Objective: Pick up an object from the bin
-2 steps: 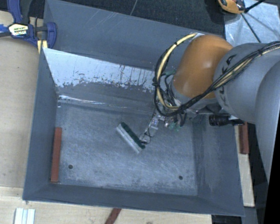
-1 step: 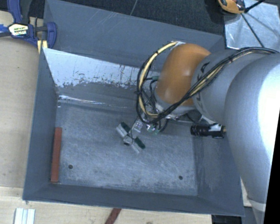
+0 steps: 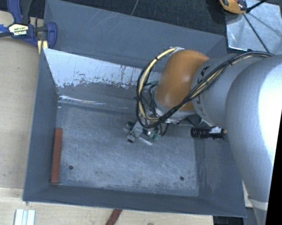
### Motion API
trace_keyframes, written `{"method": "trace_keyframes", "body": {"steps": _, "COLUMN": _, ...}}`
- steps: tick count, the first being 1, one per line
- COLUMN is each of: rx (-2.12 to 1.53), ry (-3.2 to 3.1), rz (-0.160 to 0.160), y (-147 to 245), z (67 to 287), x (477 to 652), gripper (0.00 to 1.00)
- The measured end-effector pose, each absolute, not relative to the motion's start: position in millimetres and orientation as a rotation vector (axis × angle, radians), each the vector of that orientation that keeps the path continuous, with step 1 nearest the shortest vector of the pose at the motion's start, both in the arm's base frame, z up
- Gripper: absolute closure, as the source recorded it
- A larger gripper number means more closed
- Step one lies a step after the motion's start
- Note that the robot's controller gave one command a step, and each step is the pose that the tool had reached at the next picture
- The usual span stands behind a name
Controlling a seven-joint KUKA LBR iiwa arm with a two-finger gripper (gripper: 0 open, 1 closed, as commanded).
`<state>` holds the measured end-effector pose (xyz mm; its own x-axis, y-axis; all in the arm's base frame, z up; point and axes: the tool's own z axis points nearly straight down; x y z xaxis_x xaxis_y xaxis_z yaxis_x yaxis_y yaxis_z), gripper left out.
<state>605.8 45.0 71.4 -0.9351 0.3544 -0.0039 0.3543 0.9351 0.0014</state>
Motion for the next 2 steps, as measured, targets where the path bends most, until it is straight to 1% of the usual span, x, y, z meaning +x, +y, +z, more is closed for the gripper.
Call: {"method": "trace_keyframes", "body": {"steps": 2, "rx": 0.565, "ry": 3.088, "rz": 0.0, "y": 44.9, "z": 74.2, "x": 604.9, "gripper": 1.0}}
